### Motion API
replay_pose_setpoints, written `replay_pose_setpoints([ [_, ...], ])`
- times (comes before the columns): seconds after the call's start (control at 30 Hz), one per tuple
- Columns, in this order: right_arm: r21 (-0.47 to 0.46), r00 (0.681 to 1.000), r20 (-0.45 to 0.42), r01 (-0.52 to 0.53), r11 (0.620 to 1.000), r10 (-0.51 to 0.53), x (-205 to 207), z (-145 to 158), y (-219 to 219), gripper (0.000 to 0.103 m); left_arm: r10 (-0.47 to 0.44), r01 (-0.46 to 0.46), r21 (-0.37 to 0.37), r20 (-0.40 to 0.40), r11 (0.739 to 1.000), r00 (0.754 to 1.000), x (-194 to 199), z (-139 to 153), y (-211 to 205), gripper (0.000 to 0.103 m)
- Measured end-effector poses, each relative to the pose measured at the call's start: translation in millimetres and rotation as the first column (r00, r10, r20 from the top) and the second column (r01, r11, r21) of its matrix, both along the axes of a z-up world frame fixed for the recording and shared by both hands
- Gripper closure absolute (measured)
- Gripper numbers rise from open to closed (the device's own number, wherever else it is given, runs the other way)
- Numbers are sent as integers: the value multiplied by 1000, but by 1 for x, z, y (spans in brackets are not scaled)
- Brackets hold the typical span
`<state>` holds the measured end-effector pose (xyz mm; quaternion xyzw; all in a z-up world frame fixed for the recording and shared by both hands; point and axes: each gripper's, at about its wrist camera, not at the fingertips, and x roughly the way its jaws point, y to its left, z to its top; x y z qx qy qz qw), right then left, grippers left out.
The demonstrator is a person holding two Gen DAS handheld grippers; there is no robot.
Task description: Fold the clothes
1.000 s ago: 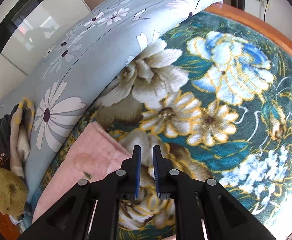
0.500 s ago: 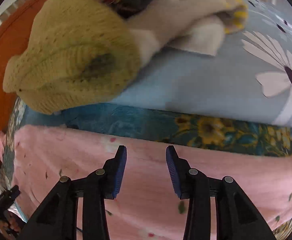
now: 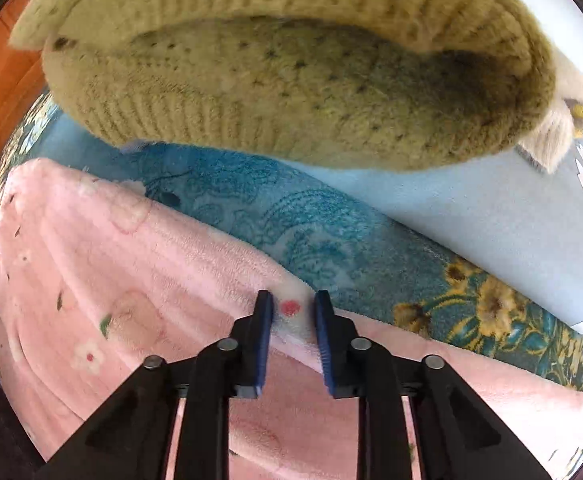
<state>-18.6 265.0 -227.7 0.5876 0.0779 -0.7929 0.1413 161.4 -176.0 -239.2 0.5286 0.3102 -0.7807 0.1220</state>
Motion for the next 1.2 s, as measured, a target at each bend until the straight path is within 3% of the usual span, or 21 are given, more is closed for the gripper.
replay_pose_setpoints([
  [0.13,78,998,-54,-33,996,37,4,6,-11,96,-3,3,-5,-6,1000,1000,1,2,0,40],
  [0.23,82,989,-140,64,995,-52,-5,18,-6,96,3,-3,-5,-3,1000,1000,2,2,-2,40],
  [0.33,78,990,-112,96,992,-87,-8,9,-7,96,7,-7,-7,4,1000,1000,2,2,-3,40],
  [0.4,55,991,-105,87,995,-81,-2,7,-5,92,7,-7,-12,2,1000,1000,3,3,-3,40],
  [0.5,-66,982,-127,135,989,-143,16,25,31,66,3,-3,-20,8,1000,1000,2,4,-3,40],
  [0.6,-136,949,-162,249,959,-270,37,43,96,62,-3,3,-27,17,1000,1000,1,3,-1,40],
  [0.67,-157,892,-165,397,904,-420,41,50,158,61,-11,11,-34,17,999,1000,0,5,1,40],
  [0.7,-172,844,-154,489,855,-514,47,52,192,60,-15,16,-37,16,999,1000,0,5,3,40],
  [0.73,-186,783,-140,580,793,-606,54,54,226,60,-19,20,-40,16,999,1000,0,6,4,40],
  [0.8,-205,620,-94,753,625,-779,83,52,295,60,-29,30,-44,15,999,999,0,9,7,40],
  [0.87,-226,492,-43,843,488,-869,115,53,341,60,-44,44,-52,15,998,999,0,11,11,40],
  [0.9,-229,468,-22,858,460,-883,127,52,353,60,-52,53,-58,17,997,998,-1,12,13,40],
  [1.0,-237,453,26,869,435,-891,152,36,365,60,-76,78,-78,24,994,997,-3,16,17,40],
  [1.13,-297,414,88,879,373,-906,163,24,362,60,-78,78,-93,4,993,997,-1,27,15,40],
  [1.2,-303,417,92,877,373,-904,161,22,359,60,-65,64,-92,-7,994,998,2,31,12,40],
])
